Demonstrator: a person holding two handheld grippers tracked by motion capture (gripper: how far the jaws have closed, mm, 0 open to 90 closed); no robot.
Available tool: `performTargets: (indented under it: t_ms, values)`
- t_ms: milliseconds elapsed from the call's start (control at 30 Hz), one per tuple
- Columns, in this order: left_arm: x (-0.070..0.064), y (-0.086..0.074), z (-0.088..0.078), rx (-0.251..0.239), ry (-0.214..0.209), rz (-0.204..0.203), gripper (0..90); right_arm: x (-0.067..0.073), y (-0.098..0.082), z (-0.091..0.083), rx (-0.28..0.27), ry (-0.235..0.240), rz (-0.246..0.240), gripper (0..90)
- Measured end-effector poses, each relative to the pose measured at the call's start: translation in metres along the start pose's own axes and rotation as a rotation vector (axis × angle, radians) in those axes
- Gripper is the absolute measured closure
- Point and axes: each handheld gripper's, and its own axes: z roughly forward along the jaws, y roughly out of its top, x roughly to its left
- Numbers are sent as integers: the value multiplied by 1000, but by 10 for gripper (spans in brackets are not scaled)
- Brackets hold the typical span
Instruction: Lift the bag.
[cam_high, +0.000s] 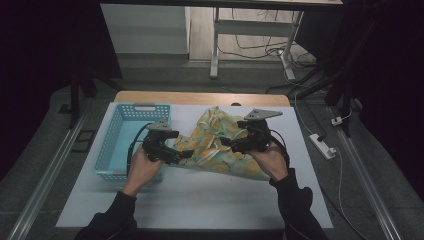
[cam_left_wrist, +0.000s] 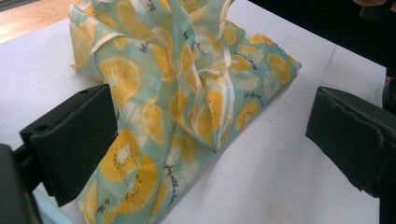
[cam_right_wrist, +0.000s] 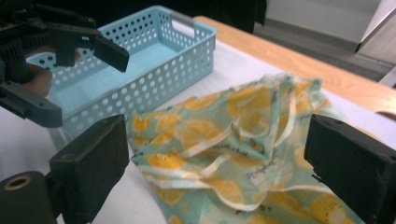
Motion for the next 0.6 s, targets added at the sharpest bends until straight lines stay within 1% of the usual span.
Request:
performTargets:
  t_ms: [67, 133, 200, 267, 367, 400, 433, 500, 600]
  values:
    - [2, -6, 0, -8, -4, -15, 21, 0, -3, 2, 10, -7, -3, 75]
    - [5, -10, 0, 0, 1, -23, 20, 0, -7, 3, 11, -12, -2, 73]
    - [6, -14, -2, -14, 3, -36, 17, 0, -11, 6, 15, -19, 2, 49]
    - [7, -18, -3, -14, 5, -45, 12, 0, -15, 7, 16, -29, 8, 33]
    - [5, -23, -5, 3, 37, -48, 8, 1, -20, 8, 17, -34, 6, 27]
    - [4, -23, -7, 3, 50, -43, 5, 1, -22, 8, 21, -32, 5, 25]
    - [3, -24, -9, 1, 52, -39, 4, 1, -24, 8, 25, -32, 2, 22]
    - [1, -27, -12, 0, 45, -46, 2, 1, -28, 7, 33, -39, -2, 22]
    - [-2, -32, -17, 7, 46, -49, 0, 0, -34, 4, 34, -41, -2, 17]
